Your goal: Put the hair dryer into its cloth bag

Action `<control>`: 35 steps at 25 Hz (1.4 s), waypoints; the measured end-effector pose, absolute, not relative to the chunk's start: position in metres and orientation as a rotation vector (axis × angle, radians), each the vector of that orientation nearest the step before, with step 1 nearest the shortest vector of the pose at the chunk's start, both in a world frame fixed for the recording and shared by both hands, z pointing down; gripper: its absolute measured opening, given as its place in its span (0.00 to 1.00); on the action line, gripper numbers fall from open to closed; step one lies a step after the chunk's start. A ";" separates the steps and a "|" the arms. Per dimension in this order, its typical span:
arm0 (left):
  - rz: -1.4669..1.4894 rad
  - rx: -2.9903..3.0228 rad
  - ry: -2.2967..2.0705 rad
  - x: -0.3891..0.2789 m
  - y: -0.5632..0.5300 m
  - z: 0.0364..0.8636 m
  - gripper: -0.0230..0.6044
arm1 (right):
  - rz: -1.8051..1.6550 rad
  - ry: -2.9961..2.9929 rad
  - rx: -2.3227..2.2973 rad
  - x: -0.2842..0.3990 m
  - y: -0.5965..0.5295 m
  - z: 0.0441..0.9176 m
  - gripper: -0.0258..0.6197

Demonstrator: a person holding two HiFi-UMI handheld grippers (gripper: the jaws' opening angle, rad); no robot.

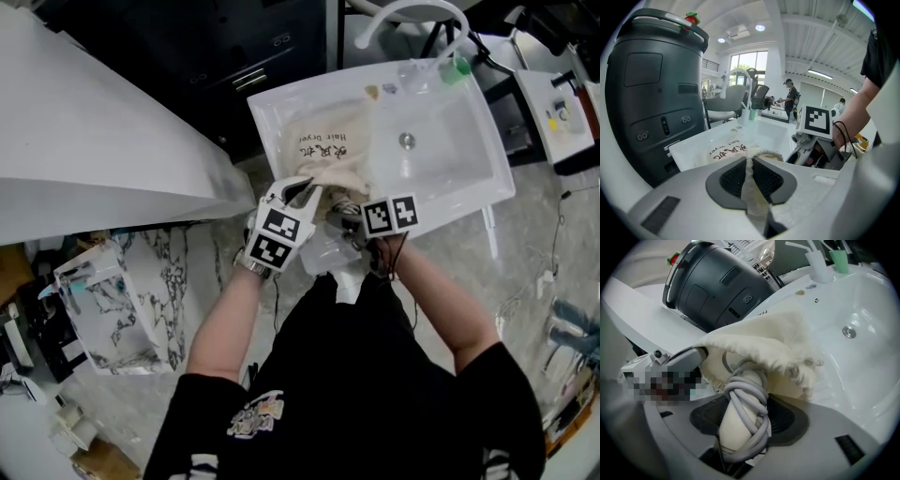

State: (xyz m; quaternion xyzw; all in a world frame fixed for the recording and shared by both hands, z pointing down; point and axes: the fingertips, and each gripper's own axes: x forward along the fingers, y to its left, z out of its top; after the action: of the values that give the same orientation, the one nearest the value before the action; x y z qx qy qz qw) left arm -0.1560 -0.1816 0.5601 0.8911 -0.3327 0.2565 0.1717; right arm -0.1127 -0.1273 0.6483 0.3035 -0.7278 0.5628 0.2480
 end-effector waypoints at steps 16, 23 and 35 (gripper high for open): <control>0.683 2.477 -0.930 -0.155 -0.172 0.560 0.10 | 1.495 -2.061 1.163 -0.120 -0.210 0.672 0.41; 0.680 2.456 -0.926 -0.157 -0.171 0.567 0.10 | 1.476 -2.070 1.222 -0.124 -0.227 0.683 0.41; 0.613 2.395 -0.939 -0.163 -0.175 0.575 0.10 | 1.452 -2.026 1.173 -0.131 -0.226 0.696 0.43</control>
State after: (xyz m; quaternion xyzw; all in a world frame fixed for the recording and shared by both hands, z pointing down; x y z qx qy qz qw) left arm -0.1629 -0.1750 0.5751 0.8778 -0.3442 0.2248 0.2460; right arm -0.1306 -0.2257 0.6956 0.4179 -0.7217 0.5173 0.1923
